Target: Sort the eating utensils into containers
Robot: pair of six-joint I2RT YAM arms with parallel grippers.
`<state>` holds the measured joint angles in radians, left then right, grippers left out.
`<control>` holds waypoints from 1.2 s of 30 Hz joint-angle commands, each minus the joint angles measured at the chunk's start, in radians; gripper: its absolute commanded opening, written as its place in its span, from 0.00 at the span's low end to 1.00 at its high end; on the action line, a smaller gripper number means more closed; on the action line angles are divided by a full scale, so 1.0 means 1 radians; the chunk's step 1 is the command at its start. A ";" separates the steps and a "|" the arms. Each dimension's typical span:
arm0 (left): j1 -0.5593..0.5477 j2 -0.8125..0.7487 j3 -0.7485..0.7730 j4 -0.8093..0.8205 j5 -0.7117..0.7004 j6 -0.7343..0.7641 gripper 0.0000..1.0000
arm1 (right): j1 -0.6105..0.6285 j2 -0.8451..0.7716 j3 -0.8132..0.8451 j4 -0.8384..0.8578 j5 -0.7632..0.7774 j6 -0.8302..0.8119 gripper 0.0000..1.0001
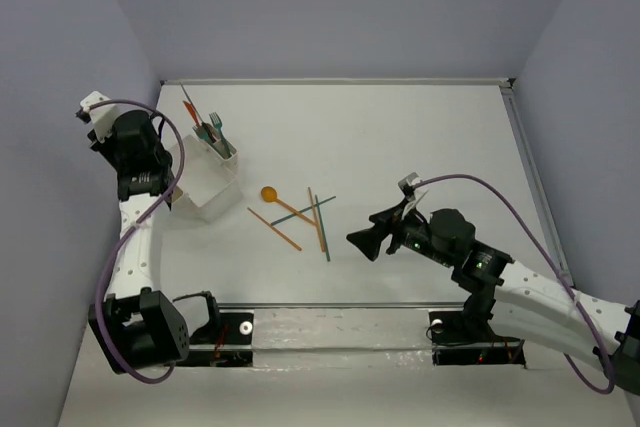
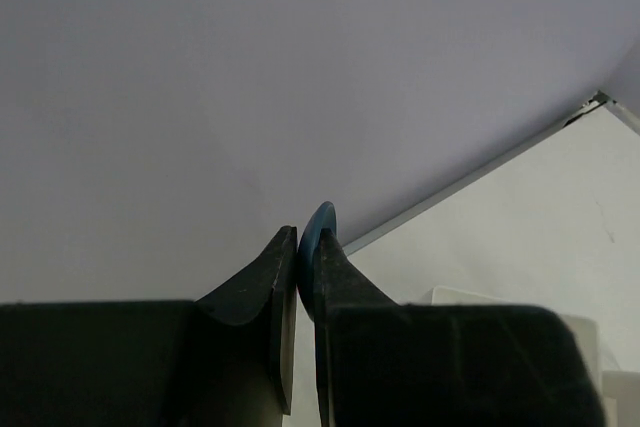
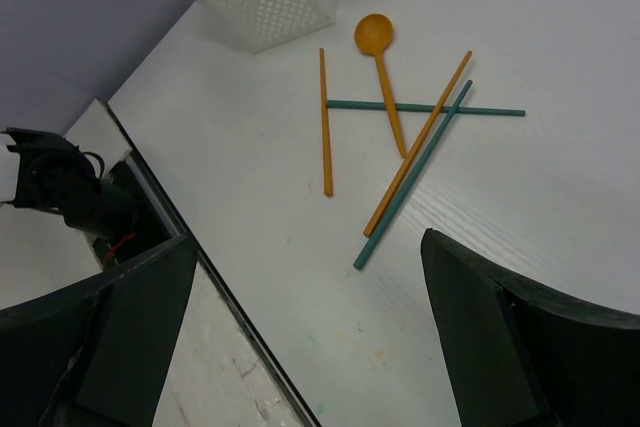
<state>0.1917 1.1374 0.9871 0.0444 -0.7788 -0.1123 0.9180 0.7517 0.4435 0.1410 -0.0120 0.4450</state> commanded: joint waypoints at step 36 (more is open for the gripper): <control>-0.066 -0.298 -0.014 -0.041 0.881 -0.358 0.95 | 0.018 0.694 0.435 -0.126 -0.036 -0.101 0.39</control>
<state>0.1413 0.9436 0.9810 0.0315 -0.2455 -0.3576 0.9192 1.3041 0.7483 0.0257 -0.0277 0.3996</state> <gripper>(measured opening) 0.934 0.400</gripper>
